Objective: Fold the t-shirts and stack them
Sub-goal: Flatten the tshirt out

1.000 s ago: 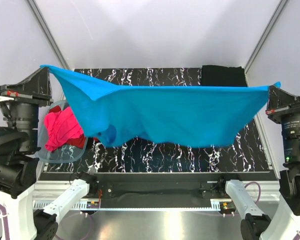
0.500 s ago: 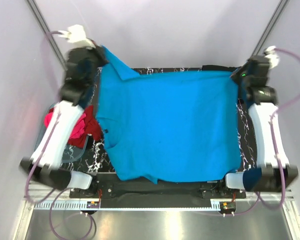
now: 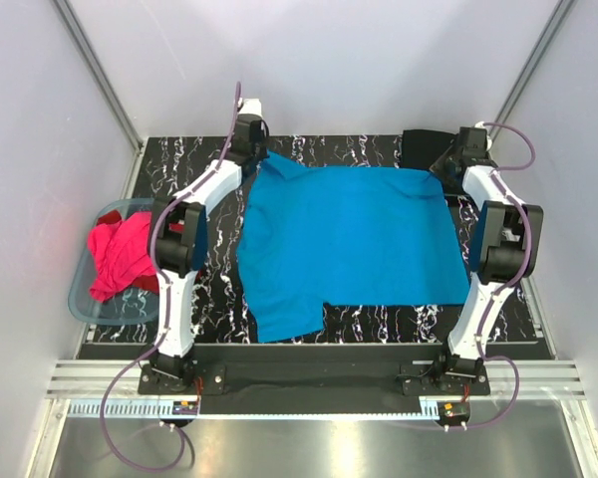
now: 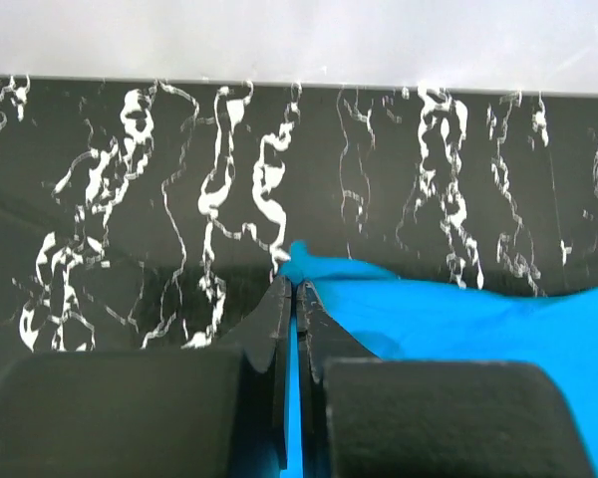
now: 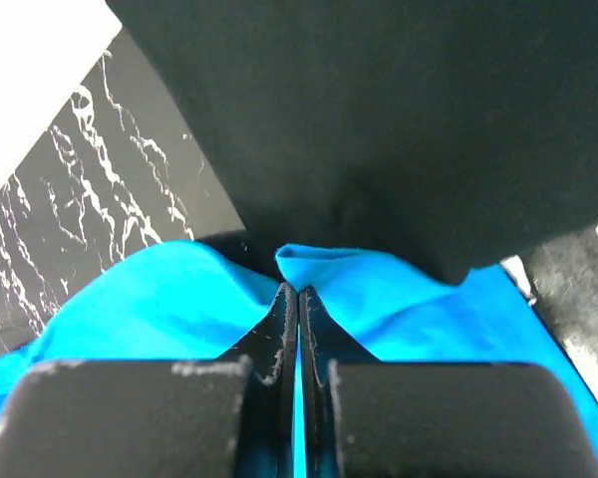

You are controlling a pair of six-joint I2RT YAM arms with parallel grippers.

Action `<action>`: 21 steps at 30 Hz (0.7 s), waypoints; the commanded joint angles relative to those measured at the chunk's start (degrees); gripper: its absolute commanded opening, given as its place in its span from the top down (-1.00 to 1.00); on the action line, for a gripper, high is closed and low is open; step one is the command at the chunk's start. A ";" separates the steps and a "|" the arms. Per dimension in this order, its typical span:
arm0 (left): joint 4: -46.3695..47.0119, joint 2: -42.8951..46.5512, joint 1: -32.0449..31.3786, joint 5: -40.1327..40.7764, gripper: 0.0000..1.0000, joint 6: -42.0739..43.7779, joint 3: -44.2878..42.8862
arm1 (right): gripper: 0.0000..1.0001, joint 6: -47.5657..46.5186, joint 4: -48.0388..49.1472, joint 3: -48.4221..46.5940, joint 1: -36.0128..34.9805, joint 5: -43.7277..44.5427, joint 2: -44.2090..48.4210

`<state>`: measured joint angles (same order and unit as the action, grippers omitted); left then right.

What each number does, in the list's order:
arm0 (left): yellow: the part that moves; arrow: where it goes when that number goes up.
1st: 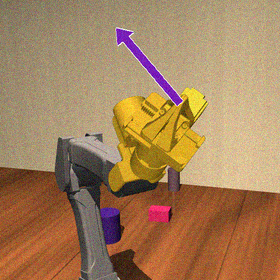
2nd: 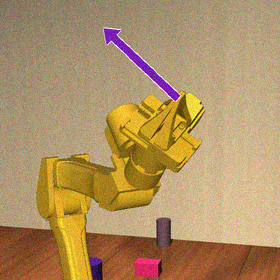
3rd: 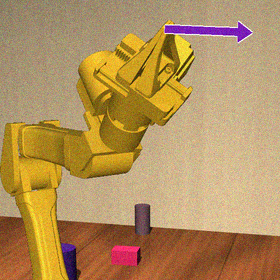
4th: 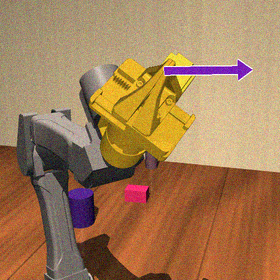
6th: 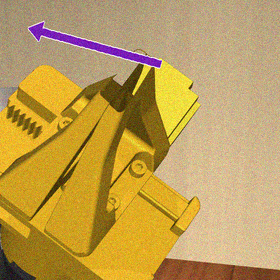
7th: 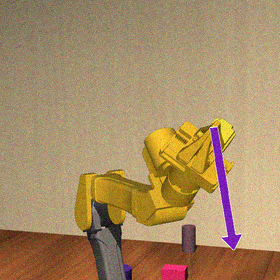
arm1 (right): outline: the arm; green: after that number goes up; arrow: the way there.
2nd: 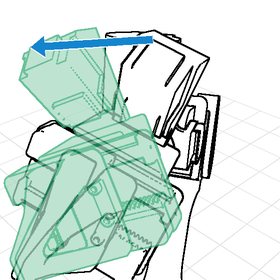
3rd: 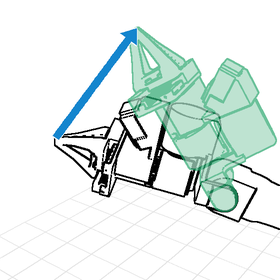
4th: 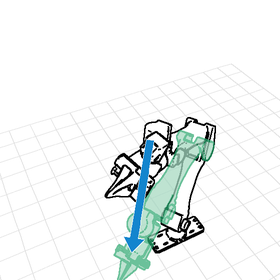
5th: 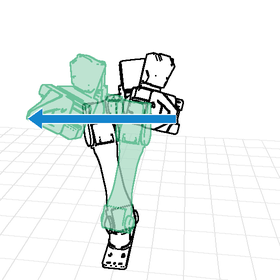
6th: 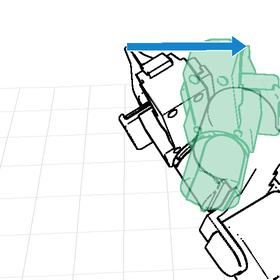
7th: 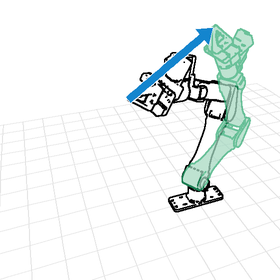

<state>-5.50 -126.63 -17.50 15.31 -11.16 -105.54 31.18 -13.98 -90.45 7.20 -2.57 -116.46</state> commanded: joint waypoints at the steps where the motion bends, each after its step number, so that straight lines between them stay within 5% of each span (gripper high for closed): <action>1: 6.73 1.12 1.15 0.87 1.00 -0.27 -6.35 | 1.00 -1.56 4.66 -4.03 0.53 -2.18 1.07; 13: 10.07 11.03 1.32 -2.30 1.00 -6.77 8.23 | 1.00 -3.94 4.49 -2.45 4.66 -0.93 1.50; 21: 1.20 31.07 0.97 -0.38 1.00 -10.02 10.09 | 1.00 -1.03 -4.81 -4.11 4.75 -7.36 17.13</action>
<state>-5.93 -108.53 -16.53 13.54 -19.22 -93.25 29.19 -16.12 -91.66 12.32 -6.55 -112.25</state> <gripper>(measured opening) 0.020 0.011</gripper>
